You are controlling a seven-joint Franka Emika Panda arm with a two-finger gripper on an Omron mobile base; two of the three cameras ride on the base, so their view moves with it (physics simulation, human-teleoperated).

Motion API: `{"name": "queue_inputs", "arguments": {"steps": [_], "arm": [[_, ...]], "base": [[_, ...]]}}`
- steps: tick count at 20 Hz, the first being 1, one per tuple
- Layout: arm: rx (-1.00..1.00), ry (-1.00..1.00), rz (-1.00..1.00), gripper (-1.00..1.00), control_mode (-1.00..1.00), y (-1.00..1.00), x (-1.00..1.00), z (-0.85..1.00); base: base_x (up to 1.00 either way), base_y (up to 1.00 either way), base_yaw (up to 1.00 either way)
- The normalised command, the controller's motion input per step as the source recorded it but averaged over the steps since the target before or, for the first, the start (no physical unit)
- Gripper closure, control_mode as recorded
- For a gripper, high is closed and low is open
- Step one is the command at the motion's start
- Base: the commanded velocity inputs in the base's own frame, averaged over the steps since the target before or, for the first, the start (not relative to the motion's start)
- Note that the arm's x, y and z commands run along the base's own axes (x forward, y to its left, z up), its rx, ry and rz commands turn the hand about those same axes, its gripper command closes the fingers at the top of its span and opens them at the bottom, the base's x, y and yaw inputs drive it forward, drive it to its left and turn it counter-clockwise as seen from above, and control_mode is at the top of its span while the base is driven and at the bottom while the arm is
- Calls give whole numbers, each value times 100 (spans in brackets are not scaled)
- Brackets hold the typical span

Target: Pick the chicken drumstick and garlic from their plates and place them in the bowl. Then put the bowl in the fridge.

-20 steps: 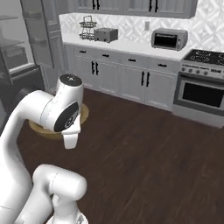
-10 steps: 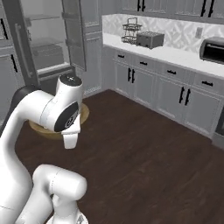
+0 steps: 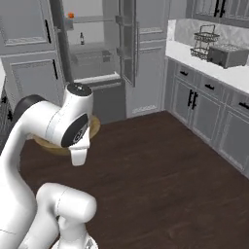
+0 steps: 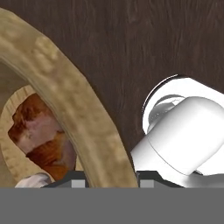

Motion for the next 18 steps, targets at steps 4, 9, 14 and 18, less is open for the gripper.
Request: {"name": "queue_inputs", "arguments": {"steps": [4, 9, 14, 18], "arm": [[0, 0, 0, 100, 100, 0, 0, 0], [0, 0, 0, 100, 100, 0, 0, 0], [0, 0, 0, 100, 100, 0, 0, 0], [0, 0, 0, 100, 100, 0, 0, 0]], "base": [[99, -41, 58], [73, -60, 55], [75, -75, 53], [71, -91, 32]]}}
